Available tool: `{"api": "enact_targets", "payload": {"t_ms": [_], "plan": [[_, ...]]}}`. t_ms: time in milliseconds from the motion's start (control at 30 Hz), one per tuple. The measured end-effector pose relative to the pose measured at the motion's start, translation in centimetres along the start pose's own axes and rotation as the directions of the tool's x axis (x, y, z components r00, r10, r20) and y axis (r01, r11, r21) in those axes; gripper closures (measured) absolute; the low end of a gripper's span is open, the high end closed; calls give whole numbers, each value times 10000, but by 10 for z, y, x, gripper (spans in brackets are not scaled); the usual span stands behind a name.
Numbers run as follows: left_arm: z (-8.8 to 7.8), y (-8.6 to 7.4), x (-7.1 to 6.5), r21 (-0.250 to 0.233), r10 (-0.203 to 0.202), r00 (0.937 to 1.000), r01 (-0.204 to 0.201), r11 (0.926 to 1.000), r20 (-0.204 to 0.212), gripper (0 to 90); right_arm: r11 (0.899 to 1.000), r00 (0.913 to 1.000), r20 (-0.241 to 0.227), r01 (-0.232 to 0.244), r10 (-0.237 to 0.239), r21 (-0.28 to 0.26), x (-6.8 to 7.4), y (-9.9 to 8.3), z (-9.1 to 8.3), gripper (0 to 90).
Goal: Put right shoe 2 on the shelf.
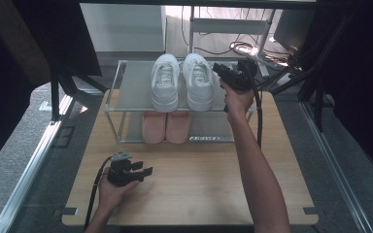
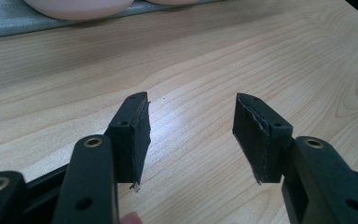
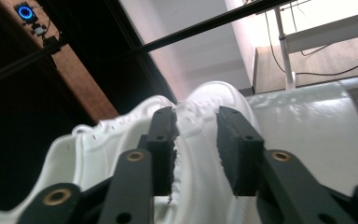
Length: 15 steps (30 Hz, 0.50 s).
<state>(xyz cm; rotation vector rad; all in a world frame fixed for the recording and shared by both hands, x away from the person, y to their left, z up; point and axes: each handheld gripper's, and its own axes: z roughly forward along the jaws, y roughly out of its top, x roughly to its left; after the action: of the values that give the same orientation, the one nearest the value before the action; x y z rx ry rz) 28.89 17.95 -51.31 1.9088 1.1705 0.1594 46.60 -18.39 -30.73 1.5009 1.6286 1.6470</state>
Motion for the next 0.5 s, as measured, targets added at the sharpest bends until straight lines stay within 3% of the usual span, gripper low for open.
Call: {"api": "enact_targets", "payload": {"t_ms": [100, 267, 500], "plan": [[0, 0, -1, 21, -15, 10000, 15, 10000, -15, 468, 9998, 9999, 110, 27, -29, 173, -8, -6, -9, 751], [2, 0, -2, 96, 88, 10000, -88, 9999, -40, 468, 9941, 9976, 289, 603, -631, 904, -22, -22, -13, 857], [2, 0, -3, 148, 37, 10000, -36, 9999, -74, 468, 9902, 9982, 240, 513, -548, 1302, -36, -39, -11, 892]]}}
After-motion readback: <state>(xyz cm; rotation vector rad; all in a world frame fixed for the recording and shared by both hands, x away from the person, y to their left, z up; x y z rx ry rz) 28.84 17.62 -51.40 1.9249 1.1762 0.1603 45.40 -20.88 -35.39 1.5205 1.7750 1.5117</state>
